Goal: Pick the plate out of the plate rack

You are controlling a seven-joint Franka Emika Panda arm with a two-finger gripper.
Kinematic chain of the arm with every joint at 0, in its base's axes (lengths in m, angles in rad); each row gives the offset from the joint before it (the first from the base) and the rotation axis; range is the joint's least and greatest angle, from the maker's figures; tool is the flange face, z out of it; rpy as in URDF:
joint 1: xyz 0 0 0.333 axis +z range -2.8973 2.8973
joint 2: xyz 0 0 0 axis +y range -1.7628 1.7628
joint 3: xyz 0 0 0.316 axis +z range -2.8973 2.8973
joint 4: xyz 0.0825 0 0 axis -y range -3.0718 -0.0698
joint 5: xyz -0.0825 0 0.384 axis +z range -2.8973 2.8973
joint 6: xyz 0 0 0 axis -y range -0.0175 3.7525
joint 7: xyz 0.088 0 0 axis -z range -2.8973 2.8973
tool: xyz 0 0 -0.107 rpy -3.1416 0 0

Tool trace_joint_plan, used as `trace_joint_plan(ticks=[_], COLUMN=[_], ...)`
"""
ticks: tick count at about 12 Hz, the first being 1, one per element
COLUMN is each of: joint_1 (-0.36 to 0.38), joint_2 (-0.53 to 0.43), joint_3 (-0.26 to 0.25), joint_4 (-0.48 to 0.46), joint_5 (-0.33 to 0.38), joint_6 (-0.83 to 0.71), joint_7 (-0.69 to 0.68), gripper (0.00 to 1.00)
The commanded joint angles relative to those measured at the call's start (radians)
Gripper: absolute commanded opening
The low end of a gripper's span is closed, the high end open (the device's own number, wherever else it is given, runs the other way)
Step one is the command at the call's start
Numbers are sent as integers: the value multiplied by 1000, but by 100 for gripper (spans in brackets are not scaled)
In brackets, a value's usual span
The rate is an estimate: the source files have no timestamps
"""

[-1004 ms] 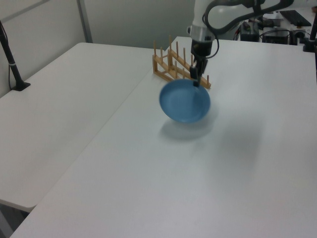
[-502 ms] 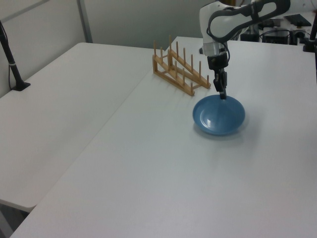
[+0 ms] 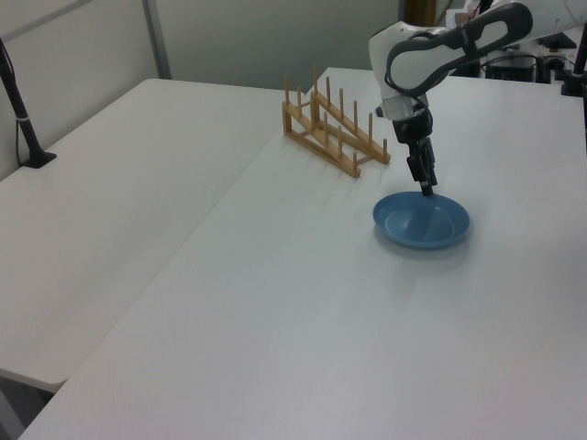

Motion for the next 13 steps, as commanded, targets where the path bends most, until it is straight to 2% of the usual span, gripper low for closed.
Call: trace_joint_plan(ticks=[1, 2, 4, 6, 7, 8, 9, 10, 11, 13], joint_1=[10, 13, 16, 1, -1, 1, -2, -37, -60, -67], joint_2=[-46, -72, -148, -249, -283, -297, -319, -339, -352, -398], joint_3=[-5, 1, 4, 4, 4, 4, 30, 65, 78, 78], joint_4=[13, 51, 61, 56, 53, 45, 15, -1, -2, -28], joint_5=[-31, -68, -137, -143, -151, -191, -277, -309, -309, -306], joint_6=[-2, -4, -5, -17, -19, -17, -16, -16, -16, -11], joint_7=[15, 85, 175, 218, 297, 399, 502, 532, 516, 474], gripper=[100, 100, 100, 100, 100, 100, 100, 100, 100, 100])
